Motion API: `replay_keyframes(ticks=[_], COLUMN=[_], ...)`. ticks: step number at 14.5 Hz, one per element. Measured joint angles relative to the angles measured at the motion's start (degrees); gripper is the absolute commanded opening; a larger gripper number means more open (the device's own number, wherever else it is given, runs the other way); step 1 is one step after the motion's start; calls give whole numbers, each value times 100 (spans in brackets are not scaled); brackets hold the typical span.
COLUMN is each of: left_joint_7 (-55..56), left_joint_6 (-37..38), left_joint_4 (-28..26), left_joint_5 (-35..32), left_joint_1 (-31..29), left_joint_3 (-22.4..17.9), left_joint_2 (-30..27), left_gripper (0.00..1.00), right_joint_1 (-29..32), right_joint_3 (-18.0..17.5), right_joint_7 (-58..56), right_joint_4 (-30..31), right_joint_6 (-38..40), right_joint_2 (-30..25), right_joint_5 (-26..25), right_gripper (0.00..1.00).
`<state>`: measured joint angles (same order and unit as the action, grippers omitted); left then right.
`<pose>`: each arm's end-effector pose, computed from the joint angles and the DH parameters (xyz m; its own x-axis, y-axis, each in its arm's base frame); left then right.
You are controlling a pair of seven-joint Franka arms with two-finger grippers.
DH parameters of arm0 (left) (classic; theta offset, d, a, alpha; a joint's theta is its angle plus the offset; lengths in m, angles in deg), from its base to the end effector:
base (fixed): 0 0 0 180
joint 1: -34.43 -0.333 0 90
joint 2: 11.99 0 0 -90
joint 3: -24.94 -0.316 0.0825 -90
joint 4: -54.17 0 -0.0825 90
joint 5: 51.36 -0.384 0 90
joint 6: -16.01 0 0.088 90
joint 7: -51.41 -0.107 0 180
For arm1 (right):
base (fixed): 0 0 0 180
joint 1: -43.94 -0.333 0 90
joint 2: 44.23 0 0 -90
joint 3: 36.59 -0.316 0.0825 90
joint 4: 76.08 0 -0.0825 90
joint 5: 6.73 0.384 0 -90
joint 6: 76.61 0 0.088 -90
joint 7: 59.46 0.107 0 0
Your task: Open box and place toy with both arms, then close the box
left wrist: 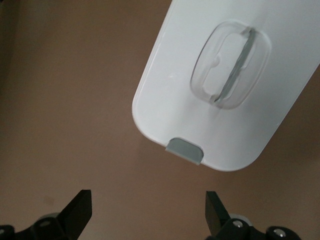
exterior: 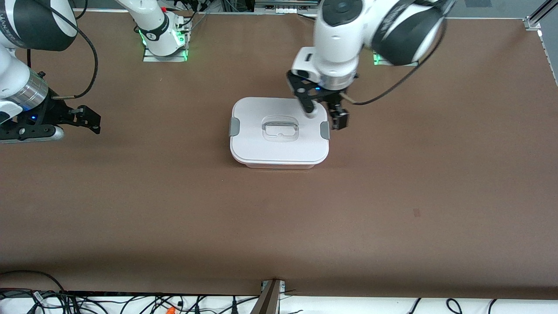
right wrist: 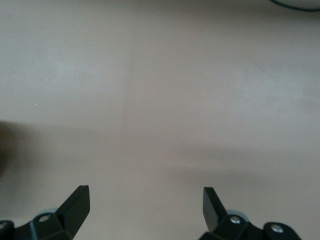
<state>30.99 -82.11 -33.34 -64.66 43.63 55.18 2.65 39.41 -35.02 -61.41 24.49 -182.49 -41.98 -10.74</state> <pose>0.5187 -0.3553 0.5241 0.4817 -0.8736 -0.0689 -0.8755 -0.4763 -0.0818 0.5807 0.0247 0.5388 0.9932 0.1046 0.0503 0.1009 -0.9924 0.0710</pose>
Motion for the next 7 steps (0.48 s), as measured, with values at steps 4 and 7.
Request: replay_keyframes(ticks=[4, 7], left_joint_7=[4, 1], left_joint_6=[746, 958], left_joint_4=[617, 849], left_joint_5=[82, 432], left_joint_1=[-925, -1607], left_joint_3=[-30, -44], left_joint_2=[-163, -164], left_gripper=[100, 100], right_joint_1=[-3, -3], right_joint_3=[-2, -2], right_joint_7=[0, 0], right_joint_4=[0, 0], right_joint_6=[-2, 0], right_joint_2=[0, 0], right_joint_5=[0, 0], right_gripper=[100, 100])
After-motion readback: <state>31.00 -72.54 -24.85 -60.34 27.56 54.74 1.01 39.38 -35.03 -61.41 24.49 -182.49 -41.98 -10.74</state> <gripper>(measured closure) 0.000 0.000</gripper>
